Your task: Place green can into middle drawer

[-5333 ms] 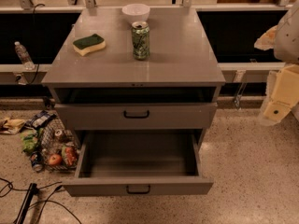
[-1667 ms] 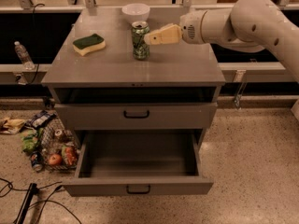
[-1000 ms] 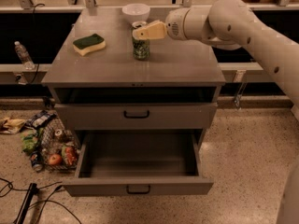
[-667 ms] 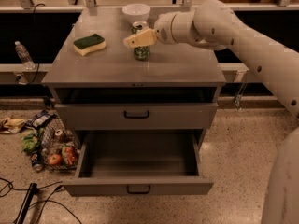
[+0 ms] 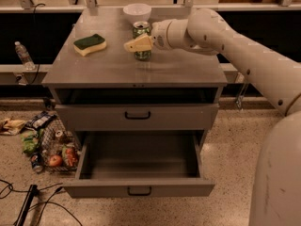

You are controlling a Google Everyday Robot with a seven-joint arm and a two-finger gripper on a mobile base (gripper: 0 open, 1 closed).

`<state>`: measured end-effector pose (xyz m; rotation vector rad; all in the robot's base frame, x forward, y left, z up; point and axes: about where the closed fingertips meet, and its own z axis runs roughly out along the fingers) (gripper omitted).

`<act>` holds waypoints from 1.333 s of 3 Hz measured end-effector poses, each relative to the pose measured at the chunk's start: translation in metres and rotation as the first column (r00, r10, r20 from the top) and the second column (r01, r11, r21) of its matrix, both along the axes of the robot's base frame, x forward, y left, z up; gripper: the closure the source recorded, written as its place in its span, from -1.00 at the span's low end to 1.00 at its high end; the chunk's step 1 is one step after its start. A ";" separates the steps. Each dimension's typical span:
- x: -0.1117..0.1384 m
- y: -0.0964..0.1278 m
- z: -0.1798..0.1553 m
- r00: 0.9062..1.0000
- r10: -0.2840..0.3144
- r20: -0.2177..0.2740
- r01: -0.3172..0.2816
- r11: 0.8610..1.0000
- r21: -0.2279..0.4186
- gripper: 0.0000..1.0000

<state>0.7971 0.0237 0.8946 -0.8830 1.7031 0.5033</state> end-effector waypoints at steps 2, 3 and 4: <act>0.006 0.017 0.000 0.999 0.046 0.024 -0.047 0.998 0.029 0.32; -0.009 0.009 0.007 0.993 0.111 0.035 -0.114 0.990 0.082 0.74; -0.071 -0.012 0.038 0.967 0.225 0.120 -0.239 0.964 0.116 1.00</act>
Offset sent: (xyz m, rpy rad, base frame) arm 0.0026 0.0220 0.0033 0.0525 -0.0325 0.0842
